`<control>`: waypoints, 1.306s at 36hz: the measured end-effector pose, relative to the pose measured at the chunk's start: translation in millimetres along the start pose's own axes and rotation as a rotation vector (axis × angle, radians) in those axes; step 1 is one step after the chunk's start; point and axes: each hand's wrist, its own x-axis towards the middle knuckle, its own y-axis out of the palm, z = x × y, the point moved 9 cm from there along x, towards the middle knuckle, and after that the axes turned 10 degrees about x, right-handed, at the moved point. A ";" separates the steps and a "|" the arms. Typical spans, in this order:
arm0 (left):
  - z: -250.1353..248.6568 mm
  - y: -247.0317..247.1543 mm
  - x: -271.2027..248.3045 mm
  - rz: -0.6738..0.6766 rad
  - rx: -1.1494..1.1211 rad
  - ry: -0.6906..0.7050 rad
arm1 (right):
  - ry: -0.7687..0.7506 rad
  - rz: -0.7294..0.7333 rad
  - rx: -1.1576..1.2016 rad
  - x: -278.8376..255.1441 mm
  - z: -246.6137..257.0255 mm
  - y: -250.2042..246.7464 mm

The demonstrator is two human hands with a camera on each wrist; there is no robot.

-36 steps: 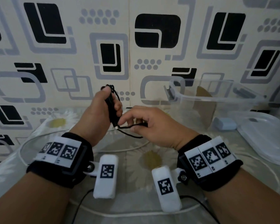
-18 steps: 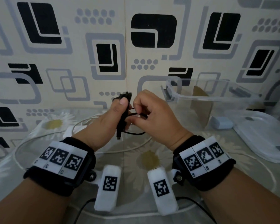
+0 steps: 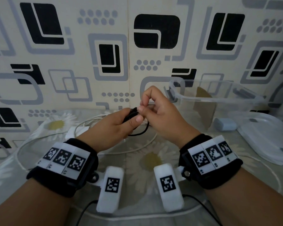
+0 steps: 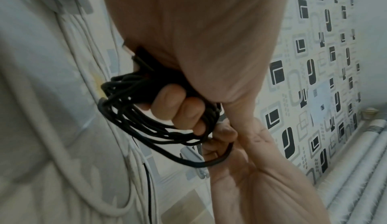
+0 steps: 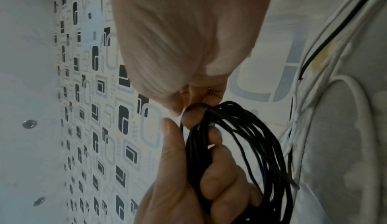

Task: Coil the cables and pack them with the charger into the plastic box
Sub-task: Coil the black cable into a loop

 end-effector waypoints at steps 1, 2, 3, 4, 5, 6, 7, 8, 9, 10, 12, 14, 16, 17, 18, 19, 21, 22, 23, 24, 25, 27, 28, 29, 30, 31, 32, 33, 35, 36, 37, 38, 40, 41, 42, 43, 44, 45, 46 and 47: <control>0.9 -1.5 0.2 -0.018 -0.026 -0.006 | 0.017 -0.015 0.009 0.1 -2.0 -2.0; 1.5 -4.0 0.3 -0.047 -0.041 -0.018 | 0.035 -0.027 0.030 0.5 -4.9 -3.7; 3.2 -6.9 0.2 -0.079 -0.047 -0.042 | 0.051 -0.030 0.062 0.7 -7.1 -4.3; 5.5 -9.7 0.1 -0.113 -0.051 -0.075 | 0.063 -0.033 0.087 1.0 -9.2 -4.8; 7.8 -13.2 -0.1 -0.148 -0.062 -0.103 | 0.069 -0.044 0.092 1.3 -10.4 -5.9; 11.0 -17.0 -0.6 -0.185 -0.079 -0.124 | 0.071 -0.072 0.071 1.9 -11.5 -8.6; 14.7 -20.5 -0.7 -0.218 -0.104 -0.140 | 0.074 -0.111 0.037 2.0 -13.2 -12.7; 17.6 -23.7 -1.0 -0.247 -0.140 -0.151 | 0.083 -0.153 0.001 2.0 -16.0 -17.6; 19.5 -27.5 -1.4 -0.279 -0.184 -0.153 | 0.103 -0.182 -0.028 1.6 -19.4 -21.2; 20.1 -31.1 -2.4 -0.309 -0.220 -0.157 | 0.136 -0.184 -0.053 0.9 -23.8 -22.3; 21.3 -36.9 -3.3 -0.361 -0.253 -0.169 | 0.215 -0.095 -0.102 -1.1 -32.3 -14.6; 18.7 -41.8 -5.0 -0.404 -0.263 -0.166 | 0.281 0.050 -0.154 -5.8 -39.1 1.1; 17.0 -44.9 -6.4 -0.435 -0.272 -0.155 | 0.325 0.152 -0.160 -11.1 -41.3 16.4; 15.8 -45.5 -7.1 -0.440 -0.277 -0.151 | 0.330 0.185 -0.137 -12.9 -40.7 22.2; 14.0 -45.5 -7.7 -0.447 -0.280 -0.148 | 0.330 0.211 -0.109 -14.2 -39.2 27.0; 11.9 -45.9 -8.4 -0.454 -0.285 -0.145 | 0.326 0.231 -0.089 -15.0 -37.7 29.8; 8.0 -47.0 -9.1 -0.467 -0.317 -0.130 | 0.319 0.260 -0.104 -15.7 -36.2 32.6; 6.9 -48.1 -9.2 -0.476 -0.341 -0.116 | 0.318 0.264 -0.115 -15.8 -36.8 32.6; 6.5 -49.8 -9.7 -0.489 -0.355 -0.104 | 0.317 0.257 -0.111 -15.5 -38.4 31.6; 6.9 -52.3 -10.5 -0.509 -0.357 -0.099 | 0.317 0.240 -0.093 -14.9 -40.4 29.6; 8.5 -55.0 -11.6 -0.532 -0.355 -0.101 | 0.315 0.217 -0.068 -14.1 -41.2 26.8; 12.9 -60.4 -13.9 -0.580 -0.371 -0.121 | 0.294 0.156 -0.028 -11.4 -39.0 20.2; 14.7 -62.7 -14.9 -0.598 -0.383 -0.133 | 0.263 0.117 -0.007 -9.0 -35.5 16.3; 16.6 -64.4 -15.7 -0.610 -0.393 -0.146 | 0.220 0.072 0.022 -6.8 -30.0 11.9; 18.1 -65.3 -16.3 -0.618 -0.402 -0.157 | 0.175 0.020 0.060 -4.9 -24.4 6.9; 19.5 -65.6 -16.7 -0.620 -0.408 -0.168 | 0.133 -0.033 0.091 -3.9 -19.1 1.7; 20.7 -65.4 -17.1 -0.621 -0.412 -0.177 | 0.084 -0.078 0.111 -3.3 -14.0 -3.4; 21.7 -64.7 -17.3 -0.619 -0.413 -0.187 | 0.033 -0.121 0.120 -3.0 -8.9 -7.7; 22.4 -62.0 -16.6 -0.603 -0.411 -0.201 | -0.063 -0.213 0.139 -3.4 1.2 -17.0; 22.8 -60.6 -16.0 -0.590 -0.407 -0.205 | -0.105 -0.261 0.145 -4.0 4.8 -21.9; 23.0 -59.1 -15.3 -0.575 -0.399 -0.209 | -0.138 -0.305 0.140 -4.8 7.4 -26.4; 23.2 -57.7 -14.8 -0.559 -0.387 -0.213 | -0.157 -0.342 0.129 -5.5 8.9 -30.0; 22.3 -54.4 -14.1 -0.523 -0.381 -0.213 | -0.169 -0.392 0.100 -6.8 9.4 -35.0; 21.1 -52.1 -13.4 -0.502 -0.392 -0.209 | -0.164 -0.406 0.084 -7.5 9.2 -36.5; 19.5 -49.7 -12.7 -0.482 -0.405 -0.204 | -0.152 -0.421 0.065 -7.9 7.9 -38.2; 18.2 -47.7 -12.0 -0.466 -0.417 -0.202 | -0.135 -0.435 0.043 -8.1 5.7 -39.8; 17.2 -46.2 -11.4 -0.456 -0.427 -0.201 | -0.114 -0.446 0.023 -8.2 3.1 -41.2; 16.6 -45.4 -11.1 -0.450 -0.436 -0.200 | -0.090 -0.453 0.005 -8.1 -0.1 -42.3; 16.2 -45.0 -10.9 -0.447 -0.444 -0.198 | -0.064 -0.453 -0.010 -7.8 -3.8 -43.1; 15.8 -45.0 -10.9 -0.444 -0.450 -0.197 | -0.036 -0.449 -0.020 -7.3 -7.7 -43.4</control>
